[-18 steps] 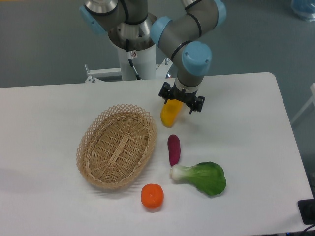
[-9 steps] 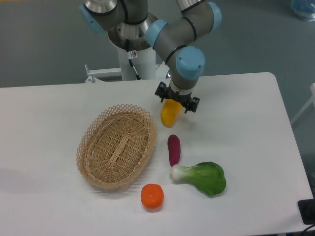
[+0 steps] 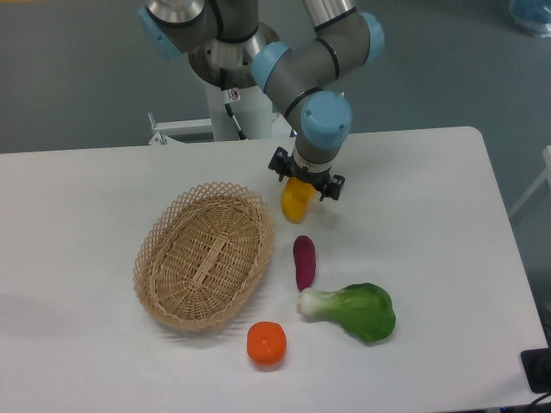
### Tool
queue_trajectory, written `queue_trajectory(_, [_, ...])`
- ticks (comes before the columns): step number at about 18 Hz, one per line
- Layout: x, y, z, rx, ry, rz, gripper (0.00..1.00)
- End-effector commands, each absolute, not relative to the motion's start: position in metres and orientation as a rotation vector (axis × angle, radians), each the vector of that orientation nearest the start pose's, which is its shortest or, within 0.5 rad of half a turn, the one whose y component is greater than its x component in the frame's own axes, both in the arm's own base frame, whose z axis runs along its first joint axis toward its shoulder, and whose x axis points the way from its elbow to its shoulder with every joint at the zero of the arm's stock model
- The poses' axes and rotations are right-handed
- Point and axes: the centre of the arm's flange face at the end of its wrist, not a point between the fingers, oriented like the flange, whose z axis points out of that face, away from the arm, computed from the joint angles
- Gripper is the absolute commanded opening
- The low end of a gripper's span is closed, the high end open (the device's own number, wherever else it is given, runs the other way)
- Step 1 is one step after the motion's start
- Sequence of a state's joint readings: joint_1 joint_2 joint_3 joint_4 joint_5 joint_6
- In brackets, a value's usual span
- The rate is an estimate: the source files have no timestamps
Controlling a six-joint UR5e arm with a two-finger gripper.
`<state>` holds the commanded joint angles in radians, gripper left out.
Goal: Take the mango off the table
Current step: 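Lower the gripper around the yellow mango and close on it, then lift the held mango up and carry it away from the basket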
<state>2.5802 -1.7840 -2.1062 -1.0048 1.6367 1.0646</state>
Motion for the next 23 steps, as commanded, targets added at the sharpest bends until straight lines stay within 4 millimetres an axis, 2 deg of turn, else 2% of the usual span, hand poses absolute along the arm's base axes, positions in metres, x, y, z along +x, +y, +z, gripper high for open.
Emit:
queue_trajectory(7, [-0.319,0.355,0.187,-3.284,0.113,-0.18,0.99])
queue_trajectory(9, [-0.319,0.355,0.187,-3.285,0.098,-0.179,0.88])
queue_trajectory(13, [-0.32,0.355,0.191,-3.281,0.093,-0.165,0.56])
queue_trajectory(15, [-0.322,0.356,0.194,-3.278,0.095,-0.151,0.48])
queue_trajectory(23, [-0.341,0.364,0.223,-3.259,0.099,-0.053,0.46])
